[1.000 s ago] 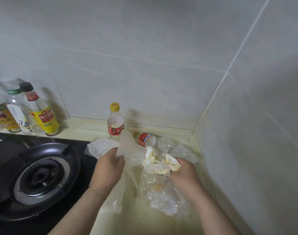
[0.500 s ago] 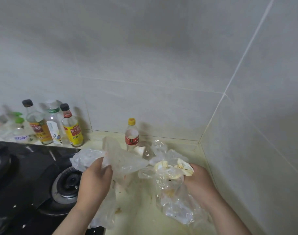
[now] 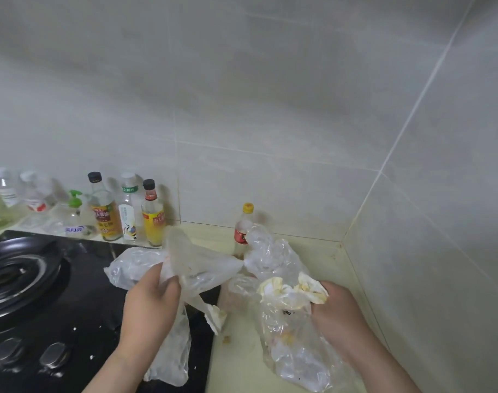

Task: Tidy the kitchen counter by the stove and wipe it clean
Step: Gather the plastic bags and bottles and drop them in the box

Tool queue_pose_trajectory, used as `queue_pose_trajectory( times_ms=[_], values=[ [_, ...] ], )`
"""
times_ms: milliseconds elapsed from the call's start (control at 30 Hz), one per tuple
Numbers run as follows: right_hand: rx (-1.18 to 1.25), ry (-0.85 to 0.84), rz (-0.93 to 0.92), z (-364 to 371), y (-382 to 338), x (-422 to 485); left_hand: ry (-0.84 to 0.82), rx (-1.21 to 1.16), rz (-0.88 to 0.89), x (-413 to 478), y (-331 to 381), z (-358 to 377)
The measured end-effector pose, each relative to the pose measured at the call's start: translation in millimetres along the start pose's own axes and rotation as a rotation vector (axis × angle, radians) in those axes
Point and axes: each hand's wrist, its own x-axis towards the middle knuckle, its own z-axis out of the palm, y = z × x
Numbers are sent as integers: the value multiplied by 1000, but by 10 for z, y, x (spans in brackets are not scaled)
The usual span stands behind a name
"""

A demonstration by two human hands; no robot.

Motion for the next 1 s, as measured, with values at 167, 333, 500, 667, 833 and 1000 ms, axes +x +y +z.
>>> queue_pose_trajectory(
  times_ms=[167, 333, 500, 667, 833, 1000],
  values=[
    [-14, -27, -71, 134, -114, -222, 97, -20, -8, -204, -40, -350],
    [-26, -110, -151, 273, -254, -402, 235, 2, -36, -481, -96, -733],
    [-5, -217, -259, 332, -406, -625, 399, 87, -60, -869, -94, -1081],
    [53, -339, -353, 371, -544, -892, 543, 123, -120, -1393, -116, -1435],
    [27, -463, -445, 518, -640, -1195, 679, 184, -180, -1987, -229, -1821],
    [-15, -628, -512, 849, -781, -1633, 837, 246, -242, -2666, -353, -2238]
  ],
)
